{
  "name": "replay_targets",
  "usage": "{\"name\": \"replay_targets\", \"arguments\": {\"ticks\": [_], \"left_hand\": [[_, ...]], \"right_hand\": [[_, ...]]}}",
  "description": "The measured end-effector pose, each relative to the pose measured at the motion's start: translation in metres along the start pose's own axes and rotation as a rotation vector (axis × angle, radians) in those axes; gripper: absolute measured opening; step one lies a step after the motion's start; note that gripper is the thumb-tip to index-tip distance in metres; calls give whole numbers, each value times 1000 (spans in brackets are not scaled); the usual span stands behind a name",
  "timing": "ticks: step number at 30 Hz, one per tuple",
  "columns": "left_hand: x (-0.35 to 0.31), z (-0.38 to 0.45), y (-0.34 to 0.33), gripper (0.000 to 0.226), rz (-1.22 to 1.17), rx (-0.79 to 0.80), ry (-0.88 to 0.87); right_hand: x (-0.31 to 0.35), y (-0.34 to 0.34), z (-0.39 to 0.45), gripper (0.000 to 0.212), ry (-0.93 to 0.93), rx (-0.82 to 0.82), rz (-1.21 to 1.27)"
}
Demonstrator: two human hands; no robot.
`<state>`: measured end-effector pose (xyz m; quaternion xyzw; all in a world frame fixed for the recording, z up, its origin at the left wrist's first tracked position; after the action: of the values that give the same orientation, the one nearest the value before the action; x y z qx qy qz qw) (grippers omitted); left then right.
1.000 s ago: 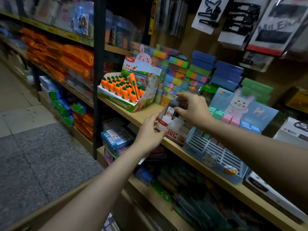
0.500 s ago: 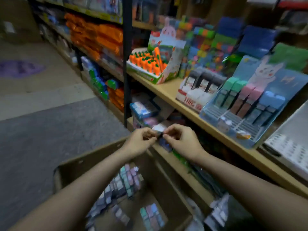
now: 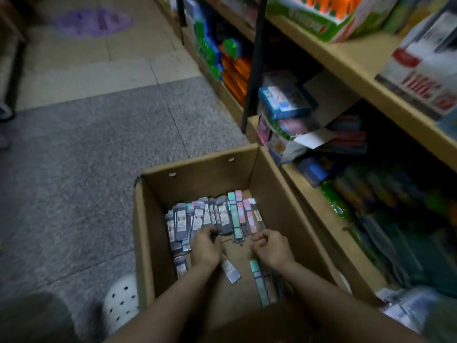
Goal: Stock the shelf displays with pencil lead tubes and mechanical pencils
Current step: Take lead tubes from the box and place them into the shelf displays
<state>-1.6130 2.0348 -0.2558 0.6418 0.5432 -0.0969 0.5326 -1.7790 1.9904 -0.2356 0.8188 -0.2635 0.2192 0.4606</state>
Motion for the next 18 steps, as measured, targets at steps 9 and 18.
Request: {"name": "replay_targets", "arguments": {"ticks": [9, 18], "left_hand": [[0, 75, -8, 49, 493, 92, -440], [14, 75, -8, 45, 738, 200, -499]], "right_hand": [[-10, -69, 29, 35, 10, 217, -206], [-3, -83, 27, 31, 68, 256, -352]]}}
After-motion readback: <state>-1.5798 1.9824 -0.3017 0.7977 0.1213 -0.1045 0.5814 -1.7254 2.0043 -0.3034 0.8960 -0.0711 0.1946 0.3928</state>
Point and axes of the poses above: each hand's wrist, its own z-axis towards the middle knuckle, its own y-axis out of the back of the hand, x = y × z, the point moved 1 cm from there along z, towards the middle knuckle, and after that the axes turned 2 degrees about x, right-handed, at the moved point
